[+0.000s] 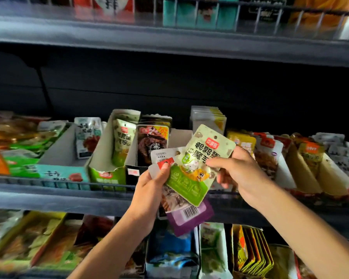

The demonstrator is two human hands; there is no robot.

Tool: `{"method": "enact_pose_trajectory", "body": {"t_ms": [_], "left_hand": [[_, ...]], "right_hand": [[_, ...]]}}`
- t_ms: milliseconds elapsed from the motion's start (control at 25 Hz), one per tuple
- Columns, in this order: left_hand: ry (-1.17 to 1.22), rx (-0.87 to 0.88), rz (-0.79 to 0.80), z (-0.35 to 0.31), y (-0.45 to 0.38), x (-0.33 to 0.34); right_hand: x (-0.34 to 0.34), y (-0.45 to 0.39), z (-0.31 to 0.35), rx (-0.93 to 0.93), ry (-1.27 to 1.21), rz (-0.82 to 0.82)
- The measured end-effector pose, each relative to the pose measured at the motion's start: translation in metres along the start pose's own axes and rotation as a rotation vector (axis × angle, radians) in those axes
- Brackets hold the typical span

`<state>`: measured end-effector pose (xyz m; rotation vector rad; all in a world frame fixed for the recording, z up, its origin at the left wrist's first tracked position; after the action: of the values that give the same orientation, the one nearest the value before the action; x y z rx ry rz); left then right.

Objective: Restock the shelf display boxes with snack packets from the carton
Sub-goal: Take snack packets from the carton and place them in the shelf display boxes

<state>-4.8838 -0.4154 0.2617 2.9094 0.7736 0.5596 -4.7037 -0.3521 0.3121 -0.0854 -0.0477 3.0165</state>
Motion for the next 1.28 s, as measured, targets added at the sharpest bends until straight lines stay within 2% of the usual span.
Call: {"method": "enact_pose_trajectory", "body": {"t_ms": [240,360,440,520,600,720,800,920,1080,1200,1280], "left_hand": [[-0.023,0.077,-0.067,-0.032,-0.014,-0.071],[0.007,0.124,-0.153,-0.054,-0.031,-0.108],[0.049,0.161,-0.257,-0.072,-0.045,-0.137],[0.122,0.147,-0.368,-0.085,-0.056,-0.168],[0.179,0.100,-0.425,-0.087,-0.061,-0.191],[0.205,0.064,-0.475,-0.083,-0.060,-0.213],[0.201,0.067,-0.479,-0.084,-0.058,-0.220],[0.183,0.069,-0.453,-0.086,-0.055,-0.222],[0.174,0.059,-0.403,-0.085,-0.051,-0.217],[0.192,0.060,-0.369,-0.087,-0.052,-0.213],[0.192,0.062,-0.362,-0.087,-0.052,-0.209]], "right_hand": [[0.059,0.013,0.009,0.010,0.128,0.063],[0.083,0.010,0.038,-0.106,0.050,0.008],[0.103,0.003,0.067,-0.208,-0.045,-0.058],[0.137,-0.006,0.087,-0.287,-0.035,-0.057],[0.180,-0.014,0.094,-0.410,0.144,-0.069],[0.239,-0.016,0.095,-0.728,0.785,-0.157],[0.268,-0.016,0.084,-0.766,0.988,-0.081],[0.287,-0.017,0.068,-0.896,1.115,-0.037],[0.283,-0.020,0.063,-1.119,1.139,-0.181],[0.284,-0.031,0.049,-1.128,1.179,-0.141],[0.280,-0.034,0.047,-1.048,1.120,-0.154]]}}
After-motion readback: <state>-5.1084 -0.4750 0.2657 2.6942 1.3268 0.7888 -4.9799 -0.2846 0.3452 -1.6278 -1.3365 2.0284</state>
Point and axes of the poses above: each hand's wrist, its own y-axis away from the middle knuckle, its own x-axis out of the palm, z = x × y, the point moved 7 cm from there along -y, towards the middle knuckle, and after that the axes turned 15 degrees about -z, right-handed, at the moved point
